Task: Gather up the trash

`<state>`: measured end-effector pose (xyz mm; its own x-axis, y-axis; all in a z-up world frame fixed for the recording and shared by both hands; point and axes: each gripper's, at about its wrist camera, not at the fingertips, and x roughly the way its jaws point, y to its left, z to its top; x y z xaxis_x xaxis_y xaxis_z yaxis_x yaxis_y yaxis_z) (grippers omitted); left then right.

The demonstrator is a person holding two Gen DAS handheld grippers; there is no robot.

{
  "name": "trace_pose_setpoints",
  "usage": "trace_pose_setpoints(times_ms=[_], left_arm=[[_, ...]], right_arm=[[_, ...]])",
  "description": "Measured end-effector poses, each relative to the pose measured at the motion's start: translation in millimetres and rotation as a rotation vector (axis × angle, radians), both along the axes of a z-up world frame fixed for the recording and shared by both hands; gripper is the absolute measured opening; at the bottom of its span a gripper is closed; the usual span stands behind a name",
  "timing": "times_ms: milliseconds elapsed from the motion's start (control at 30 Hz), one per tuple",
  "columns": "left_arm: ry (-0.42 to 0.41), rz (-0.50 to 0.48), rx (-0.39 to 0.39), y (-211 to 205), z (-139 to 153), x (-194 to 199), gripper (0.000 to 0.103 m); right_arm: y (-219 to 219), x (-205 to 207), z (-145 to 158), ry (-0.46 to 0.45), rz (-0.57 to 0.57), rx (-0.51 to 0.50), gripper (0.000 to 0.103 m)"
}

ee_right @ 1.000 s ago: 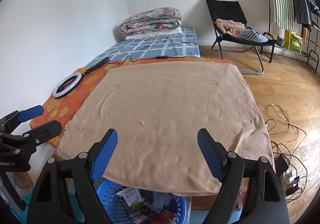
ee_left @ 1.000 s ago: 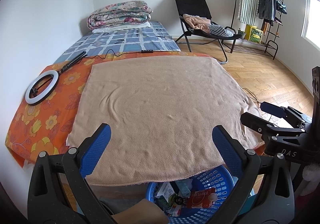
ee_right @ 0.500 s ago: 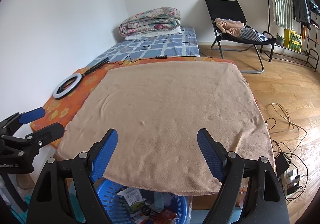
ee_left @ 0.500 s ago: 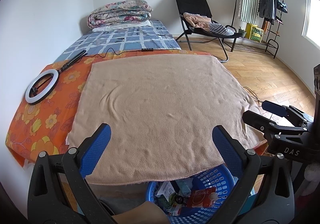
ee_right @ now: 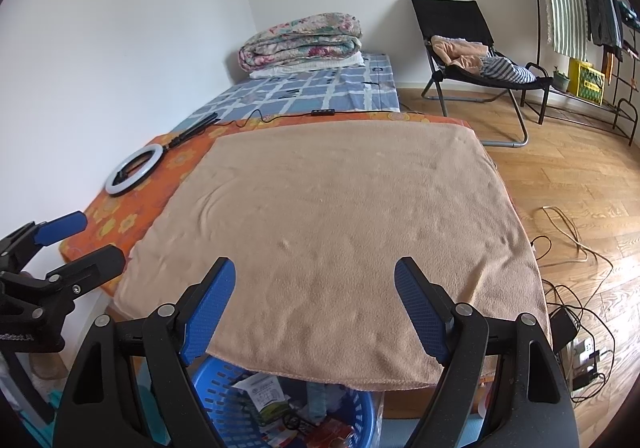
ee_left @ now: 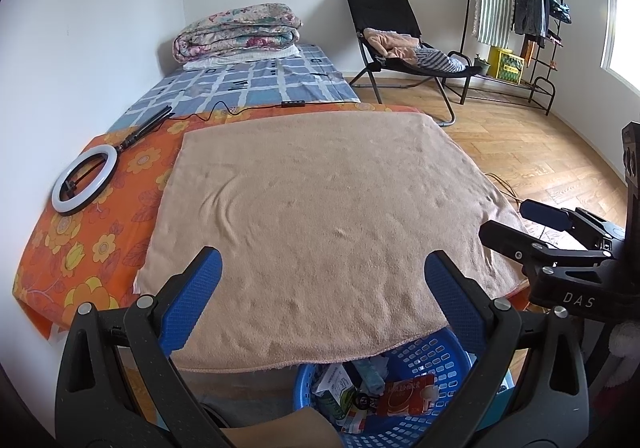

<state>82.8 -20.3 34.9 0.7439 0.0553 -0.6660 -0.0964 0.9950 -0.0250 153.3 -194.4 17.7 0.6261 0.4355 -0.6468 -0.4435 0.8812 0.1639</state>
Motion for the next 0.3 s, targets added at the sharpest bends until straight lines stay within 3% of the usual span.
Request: trace_pose_setpoints(times_ms=[300], left_arm=[[0.002,0.003,-0.001,1.0,0.0,0.2,0.103]], right_arm=[[0.3,-0.3,-0.9,0.001,-0.001,-0.001,0.082]])
